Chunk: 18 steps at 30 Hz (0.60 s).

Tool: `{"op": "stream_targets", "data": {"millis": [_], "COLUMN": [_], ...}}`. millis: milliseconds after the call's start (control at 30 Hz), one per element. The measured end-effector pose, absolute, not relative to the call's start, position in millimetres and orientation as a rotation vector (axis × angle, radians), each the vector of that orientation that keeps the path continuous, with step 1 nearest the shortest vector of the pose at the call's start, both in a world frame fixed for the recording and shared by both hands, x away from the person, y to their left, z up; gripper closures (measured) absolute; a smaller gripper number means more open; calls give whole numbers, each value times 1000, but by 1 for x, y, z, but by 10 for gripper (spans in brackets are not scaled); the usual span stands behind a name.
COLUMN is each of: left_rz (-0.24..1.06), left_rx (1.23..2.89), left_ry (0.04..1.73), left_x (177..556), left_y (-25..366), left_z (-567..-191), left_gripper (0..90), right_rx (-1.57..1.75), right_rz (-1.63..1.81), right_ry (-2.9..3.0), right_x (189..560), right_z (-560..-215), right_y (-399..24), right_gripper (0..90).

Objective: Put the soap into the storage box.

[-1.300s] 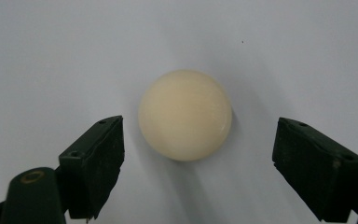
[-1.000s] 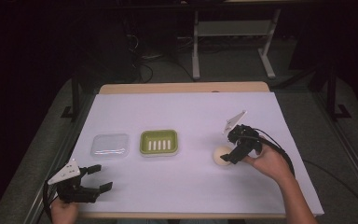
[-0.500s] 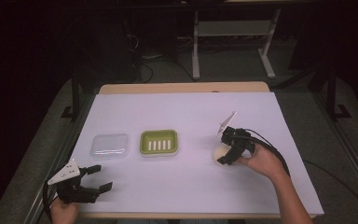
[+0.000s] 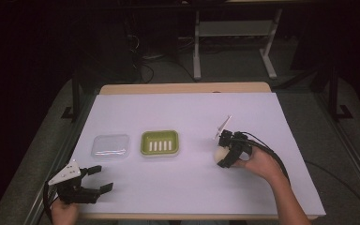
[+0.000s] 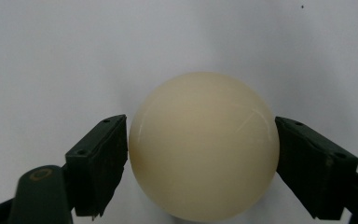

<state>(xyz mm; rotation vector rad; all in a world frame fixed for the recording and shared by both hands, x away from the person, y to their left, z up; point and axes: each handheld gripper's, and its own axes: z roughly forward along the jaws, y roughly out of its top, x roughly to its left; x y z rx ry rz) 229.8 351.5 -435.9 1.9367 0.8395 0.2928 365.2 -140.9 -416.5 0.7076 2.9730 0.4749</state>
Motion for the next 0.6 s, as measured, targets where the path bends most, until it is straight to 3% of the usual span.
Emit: {"op": "stream_targets", "data": {"millis": [600], "left_rz": [292], "left_rx": [1937], "left_ry": [840], "left_x": [230], "left_y": [351], "left_z": [-436], "left_gripper": [128], "right_rx": [714], "right_rz": [443], "right_ry": [2957], "right_x": [364], "right_z": [-419], "right_y": [-139], "right_gripper": [218]}}
